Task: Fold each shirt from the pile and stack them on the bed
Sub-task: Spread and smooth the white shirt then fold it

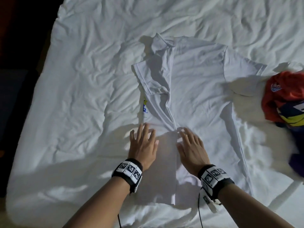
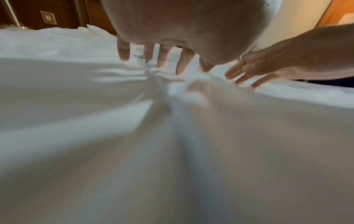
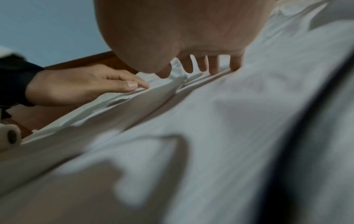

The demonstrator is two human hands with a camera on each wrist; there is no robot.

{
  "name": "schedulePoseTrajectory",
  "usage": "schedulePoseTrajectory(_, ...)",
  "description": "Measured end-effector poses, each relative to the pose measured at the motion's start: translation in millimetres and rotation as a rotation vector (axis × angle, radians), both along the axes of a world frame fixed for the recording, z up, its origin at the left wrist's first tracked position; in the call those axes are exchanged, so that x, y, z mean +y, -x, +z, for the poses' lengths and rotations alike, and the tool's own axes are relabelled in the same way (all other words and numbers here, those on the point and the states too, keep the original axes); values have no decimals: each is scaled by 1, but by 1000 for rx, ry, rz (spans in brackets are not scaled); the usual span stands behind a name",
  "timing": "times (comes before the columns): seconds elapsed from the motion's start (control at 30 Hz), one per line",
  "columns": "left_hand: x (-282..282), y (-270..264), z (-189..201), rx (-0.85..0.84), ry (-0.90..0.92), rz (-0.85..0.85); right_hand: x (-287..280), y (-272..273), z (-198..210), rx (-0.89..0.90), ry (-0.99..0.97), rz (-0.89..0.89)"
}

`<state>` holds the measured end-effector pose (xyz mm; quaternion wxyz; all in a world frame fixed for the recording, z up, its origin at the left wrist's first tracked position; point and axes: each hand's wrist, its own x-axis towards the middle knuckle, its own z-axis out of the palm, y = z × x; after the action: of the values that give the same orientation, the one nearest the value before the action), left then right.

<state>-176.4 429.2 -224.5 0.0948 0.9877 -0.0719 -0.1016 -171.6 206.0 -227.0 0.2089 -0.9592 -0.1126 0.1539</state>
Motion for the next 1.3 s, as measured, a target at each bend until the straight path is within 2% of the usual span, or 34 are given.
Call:
schedulePoseTrajectory(0.07,-24,-23,12,-79,78,0,-17,-21,11,-40,-33,-112)
schedulePoseTrajectory(0.13,-55,-54,25,-83,171,6,-40,-50,18,-81,-36,-222)
schedulePoseTrajectory(0.3,-141,-129,43,70,296,12,-107,-147,28,-194,-56,-358)
schedulePoseTrajectory(0.47,-214,-185,47,183,300,25,-162,-246,43,-150,-2,-388)
schedulePoseTrajectory(0.7,-284,-234,25,356,229,45,-193,-353,37,-121,39,-346)
schedulePoseTrajectory(0.87,-300,-242,11,348,261,128,-188,-390,25,-51,25,-250)
schedulePoseTrajectory(1.07,-300,-244,9,323,283,122,-174,-409,11,-24,-15,-374)
schedulePoseTrajectory(1.2,-292,-241,15,334,314,165,-168,-416,14,-73,61,-359)
schedulePoseTrajectory(1.3,-280,-233,26,344,423,273,-159,-416,26,-141,17,-365)
